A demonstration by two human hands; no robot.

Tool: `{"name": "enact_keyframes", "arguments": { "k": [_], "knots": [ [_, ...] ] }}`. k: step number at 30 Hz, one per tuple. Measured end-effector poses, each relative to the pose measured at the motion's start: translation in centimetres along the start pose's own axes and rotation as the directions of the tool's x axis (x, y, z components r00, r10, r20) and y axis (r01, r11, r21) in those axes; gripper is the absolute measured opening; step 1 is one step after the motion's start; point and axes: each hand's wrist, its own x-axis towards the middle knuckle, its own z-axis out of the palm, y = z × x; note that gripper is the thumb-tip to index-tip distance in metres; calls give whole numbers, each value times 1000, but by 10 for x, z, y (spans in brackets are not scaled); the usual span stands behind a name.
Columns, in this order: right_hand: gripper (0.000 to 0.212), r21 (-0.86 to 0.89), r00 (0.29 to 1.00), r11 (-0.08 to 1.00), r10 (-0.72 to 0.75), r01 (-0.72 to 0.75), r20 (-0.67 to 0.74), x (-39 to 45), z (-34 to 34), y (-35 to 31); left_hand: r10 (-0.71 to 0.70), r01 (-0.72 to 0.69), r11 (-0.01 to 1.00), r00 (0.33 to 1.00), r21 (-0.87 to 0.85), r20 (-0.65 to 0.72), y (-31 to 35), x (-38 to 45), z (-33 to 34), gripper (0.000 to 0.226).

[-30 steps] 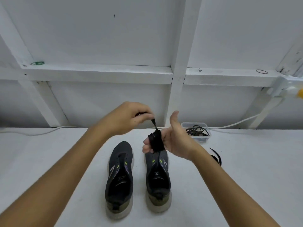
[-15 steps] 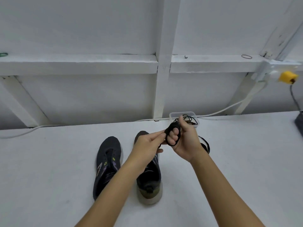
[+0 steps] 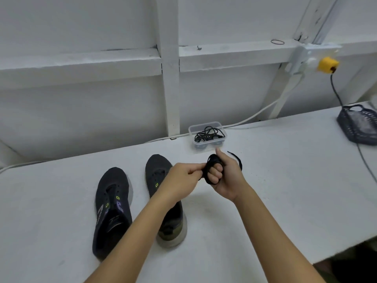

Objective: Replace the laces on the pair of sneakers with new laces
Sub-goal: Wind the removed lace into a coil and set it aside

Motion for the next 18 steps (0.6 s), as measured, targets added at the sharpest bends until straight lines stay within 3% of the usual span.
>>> {"name": "enact_keyframes", "arguments": {
  "k": [3, 6, 10, 18],
  "knots": [
    [71, -13, 1000, 1000, 9, -9, -19, 3, -12, 2, -14, 19, 998, 996, -56, 92, 1, 3, 5, 30],
    [73, 2, 999, 1000, 15, -15, -35, 5, -20, 4, -40, 48, 990, 998, -130, 56, -6, 10, 13, 34],
    [75, 22, 995, 999, 46, -44, -92, 10, -32, 8, -173, 188, 954, 982, -234, 80, -15, 24, 29, 18],
    [72, -50, 984, 993, 96, -105, -151, 22, -54, 13, -263, 271, 951, 962, -150, 69, -29, 37, 45, 5]
  ]
}}
